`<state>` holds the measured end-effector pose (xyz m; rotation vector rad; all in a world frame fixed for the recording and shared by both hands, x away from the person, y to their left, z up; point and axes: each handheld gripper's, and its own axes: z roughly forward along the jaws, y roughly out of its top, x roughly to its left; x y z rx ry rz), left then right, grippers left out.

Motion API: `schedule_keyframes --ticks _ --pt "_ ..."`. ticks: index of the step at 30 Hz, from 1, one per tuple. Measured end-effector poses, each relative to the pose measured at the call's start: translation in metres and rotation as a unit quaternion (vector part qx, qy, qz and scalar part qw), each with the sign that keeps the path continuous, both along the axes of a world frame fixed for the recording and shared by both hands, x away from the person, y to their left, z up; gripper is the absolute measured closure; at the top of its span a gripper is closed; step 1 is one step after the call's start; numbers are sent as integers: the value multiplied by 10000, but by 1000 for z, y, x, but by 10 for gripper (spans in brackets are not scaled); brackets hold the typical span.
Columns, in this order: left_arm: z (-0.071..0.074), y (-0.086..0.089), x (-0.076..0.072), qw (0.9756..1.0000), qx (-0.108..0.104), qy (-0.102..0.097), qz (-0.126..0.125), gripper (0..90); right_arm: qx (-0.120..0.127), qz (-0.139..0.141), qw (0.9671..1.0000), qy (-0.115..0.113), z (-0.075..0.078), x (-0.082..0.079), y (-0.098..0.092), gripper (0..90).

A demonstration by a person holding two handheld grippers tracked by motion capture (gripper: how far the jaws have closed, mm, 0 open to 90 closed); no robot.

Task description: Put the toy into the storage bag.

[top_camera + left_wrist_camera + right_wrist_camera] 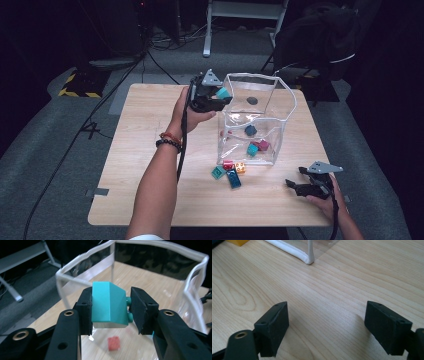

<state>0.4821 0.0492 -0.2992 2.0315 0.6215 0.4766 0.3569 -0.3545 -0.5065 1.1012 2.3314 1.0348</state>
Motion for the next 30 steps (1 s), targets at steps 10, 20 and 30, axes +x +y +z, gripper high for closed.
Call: schedule_keyframes --ticks 10,20,30 --pt "15 -48 0 9995 104 -67 -304 567 -3 5 10000 2 0 0 0 202" --pt "12 -96 1 9976 270 -9 -630 567 -10 22 10000 -10 0 0 0 208" --pt "13 -99 2 9980 255 4 -571 567 1 30 10000 -3 0 -1 0 208"
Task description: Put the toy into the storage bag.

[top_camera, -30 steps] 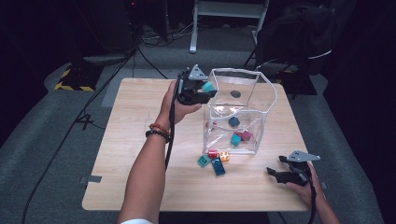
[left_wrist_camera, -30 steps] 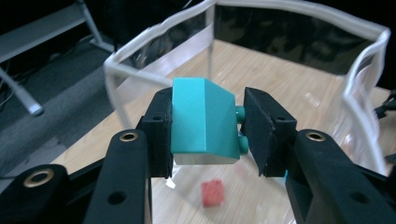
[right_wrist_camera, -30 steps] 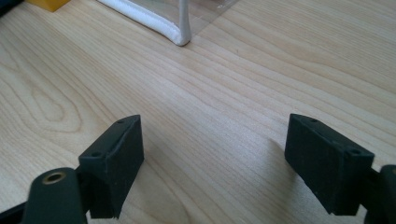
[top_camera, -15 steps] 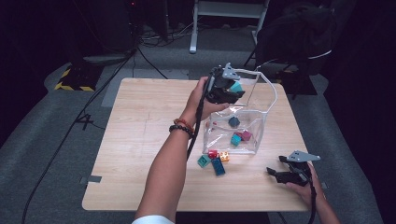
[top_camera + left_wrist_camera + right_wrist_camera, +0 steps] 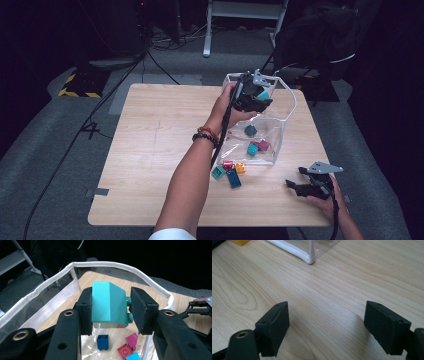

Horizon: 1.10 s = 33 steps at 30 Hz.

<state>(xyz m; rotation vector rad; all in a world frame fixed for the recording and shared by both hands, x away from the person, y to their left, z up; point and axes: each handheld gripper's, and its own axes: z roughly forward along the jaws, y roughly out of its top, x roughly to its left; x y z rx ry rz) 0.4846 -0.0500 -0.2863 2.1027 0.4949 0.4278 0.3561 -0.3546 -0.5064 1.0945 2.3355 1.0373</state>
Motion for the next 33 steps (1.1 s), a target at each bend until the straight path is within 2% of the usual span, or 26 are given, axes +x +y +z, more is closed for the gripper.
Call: schedule_keyframes --ticks 6,11,21,29,33 --pt "2 5 1 9999 -72 -34 120 563 6 0 10000 0 0 0 0 208" --pt "3 10 2 9996 -144 -16 233 522 10 -4 10000 -4 0 0 0 208" --pt "4 18 -3 9994 -98 -92 308 487 -4 7 10000 -7 0 0 0 207" --pt "8 41 -15 9992 -32 -162 360 451 -8 9 10000 -2 0 0 0 206" --pt "9 63 -20 9982 -257 -203 508 344 -3 6 10000 -2 0 0 0 206"
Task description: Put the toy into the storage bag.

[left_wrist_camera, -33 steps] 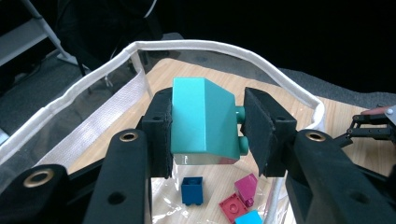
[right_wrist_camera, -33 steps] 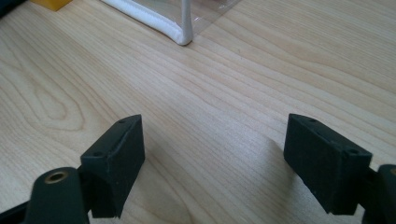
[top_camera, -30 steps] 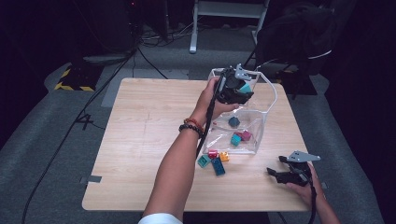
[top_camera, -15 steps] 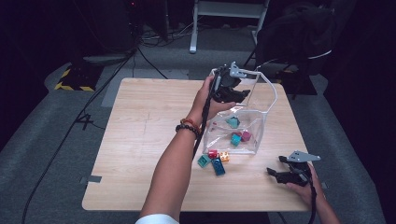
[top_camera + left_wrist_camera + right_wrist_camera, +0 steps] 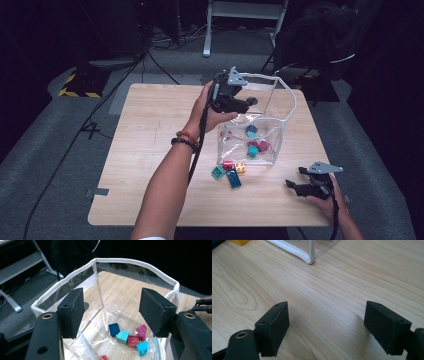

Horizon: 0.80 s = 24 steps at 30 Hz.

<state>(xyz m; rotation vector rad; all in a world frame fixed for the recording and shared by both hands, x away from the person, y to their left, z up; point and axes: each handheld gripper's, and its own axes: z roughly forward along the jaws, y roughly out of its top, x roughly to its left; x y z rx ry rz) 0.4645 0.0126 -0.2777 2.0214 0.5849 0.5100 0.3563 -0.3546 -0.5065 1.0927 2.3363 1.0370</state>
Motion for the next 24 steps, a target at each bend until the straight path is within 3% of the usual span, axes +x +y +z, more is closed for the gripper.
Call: schedule_keyframes --ticks 6,11,15,24 --pt "0 28 -7 9998 -71 -27 167 296 2 -5 10000 0 0 0 0 206" --pt "-4 44 -16 9997 15 -69 238 272 3 -2 10000 6 0 0 0 204" --pt "-12 53 -23 9995 39 -106 278 267 0 2 10000 1 0 0 0 204" --pt "-38 72 -38 9997 16 105 219 233 0 2 10000 1 0 0 0 204"
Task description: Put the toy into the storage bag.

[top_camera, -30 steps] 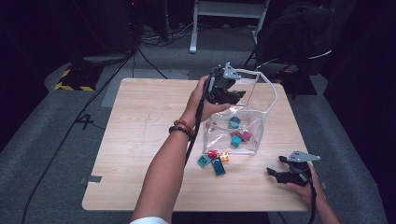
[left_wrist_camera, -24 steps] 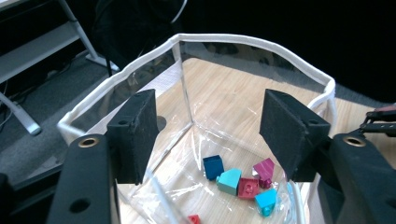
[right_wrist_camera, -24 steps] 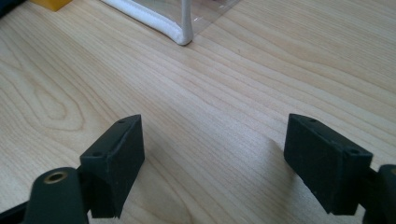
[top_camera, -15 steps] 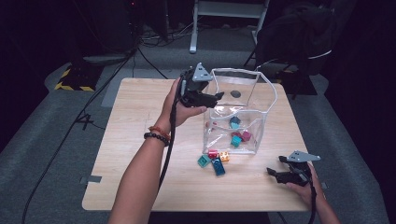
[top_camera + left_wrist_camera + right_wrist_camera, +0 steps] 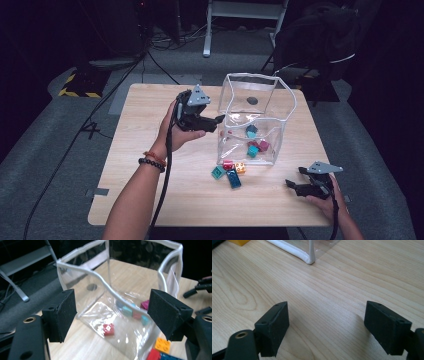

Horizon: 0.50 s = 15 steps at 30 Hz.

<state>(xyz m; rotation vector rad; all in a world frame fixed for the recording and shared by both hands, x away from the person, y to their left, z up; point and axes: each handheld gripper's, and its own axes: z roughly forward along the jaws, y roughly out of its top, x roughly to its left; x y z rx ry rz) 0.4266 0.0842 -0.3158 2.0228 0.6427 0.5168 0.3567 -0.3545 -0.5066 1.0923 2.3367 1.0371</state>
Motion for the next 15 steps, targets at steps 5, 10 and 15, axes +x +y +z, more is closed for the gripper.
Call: schedule_keyframes --ticks 5,10,15 --pt "-27 3 -12 9997 219 98 -46 196 -1 -2 10000 1 0 0 0 204" --pt "-56 5 -24 9990 361 241 -120 175 1 -2 10000 3 0 0 0 204" --pt "-83 2 -34 9974 536 422 -239 162 0 -4 10000 6 0 0 0 201"
